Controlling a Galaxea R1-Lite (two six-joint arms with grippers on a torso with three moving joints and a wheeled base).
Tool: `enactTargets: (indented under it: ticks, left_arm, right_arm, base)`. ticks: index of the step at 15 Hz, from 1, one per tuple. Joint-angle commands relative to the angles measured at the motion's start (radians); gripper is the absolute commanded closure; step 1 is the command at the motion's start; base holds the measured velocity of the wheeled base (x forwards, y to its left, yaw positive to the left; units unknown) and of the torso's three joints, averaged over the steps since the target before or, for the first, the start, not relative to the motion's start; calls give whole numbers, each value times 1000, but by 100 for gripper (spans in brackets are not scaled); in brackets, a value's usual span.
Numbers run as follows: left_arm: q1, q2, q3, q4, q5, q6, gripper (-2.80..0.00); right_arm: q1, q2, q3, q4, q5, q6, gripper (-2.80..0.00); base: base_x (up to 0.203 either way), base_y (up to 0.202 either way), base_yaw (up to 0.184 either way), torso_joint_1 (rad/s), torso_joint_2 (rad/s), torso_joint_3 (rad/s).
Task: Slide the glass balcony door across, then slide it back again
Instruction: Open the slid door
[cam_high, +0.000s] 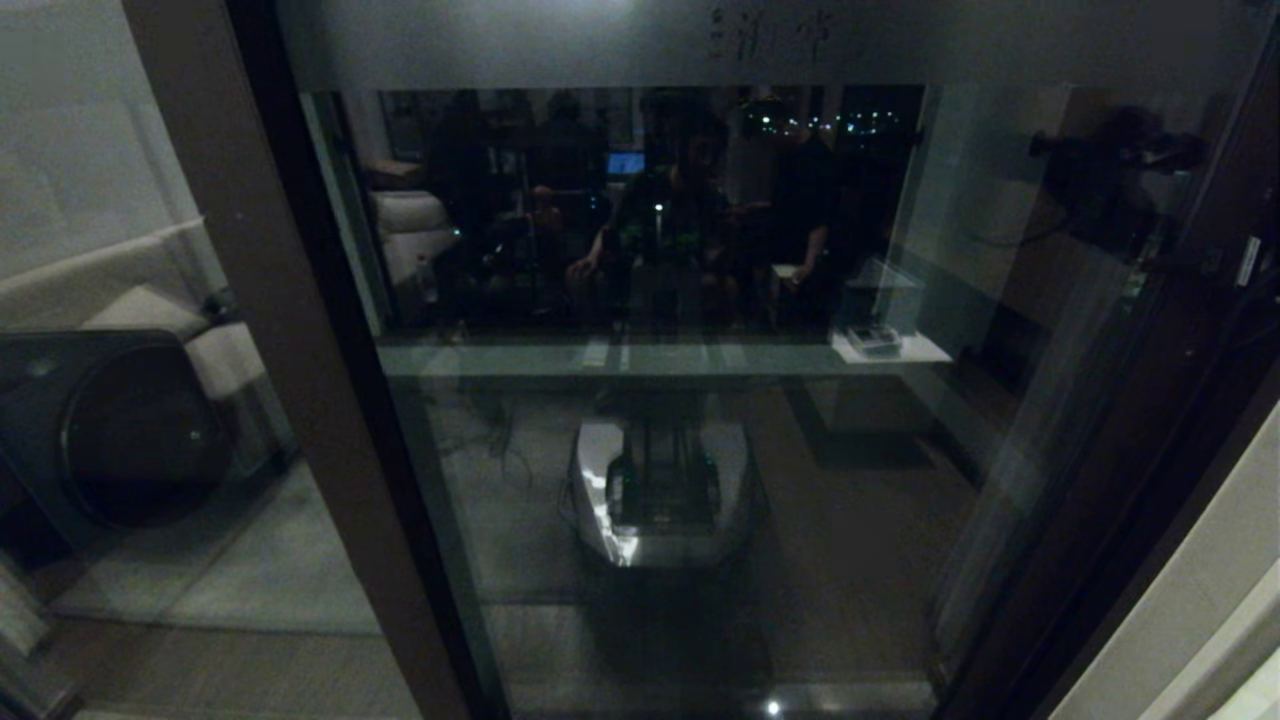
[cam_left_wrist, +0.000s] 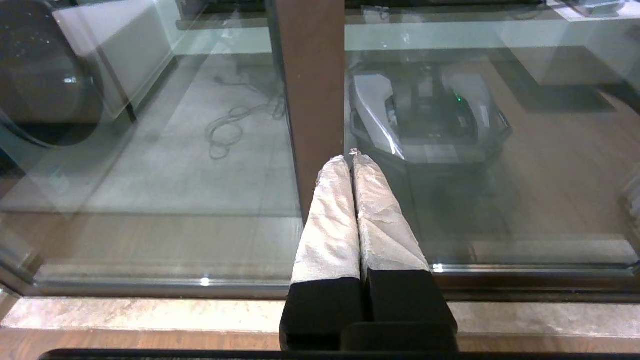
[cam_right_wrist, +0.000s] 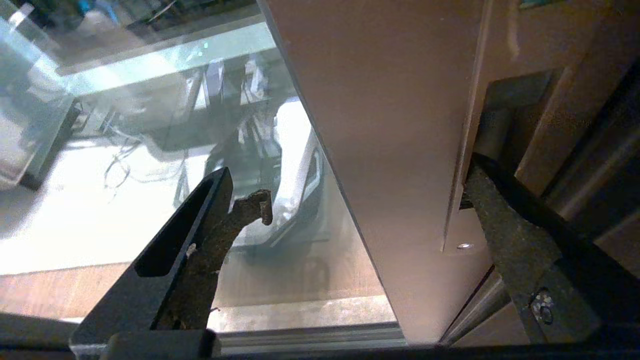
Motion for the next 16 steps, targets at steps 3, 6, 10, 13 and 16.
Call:
enactTargets:
  ticks: [3,6,10,13,16]
  left_arm:
    - [0,1,0,2,1,1,0]
    - [0,1,0,2,1,1,0]
    - [0,1,0,2,1,1,0]
    - [0,1,0,2,1,1,0]
    - [0,1,0,1,1,1,0]
  right_arm:
    - [3,-21,22,-3,2,-3,-280]
    - [14,-33,45,-5,2,-4,-280]
    - [19,-40,55,-6,4,-3,-280]
    - [31,-53,70,-6,4,-3,-280]
    - [41,-58,81,-6,4,-4,-280]
  base:
    - [0,0,0,0,0,0]
    - [0,0,0,0,0,0]
    - [0,0,0,0,0,0]
    - [0,0,0,0,0,0]
    - [0,0,0,0,0,0]
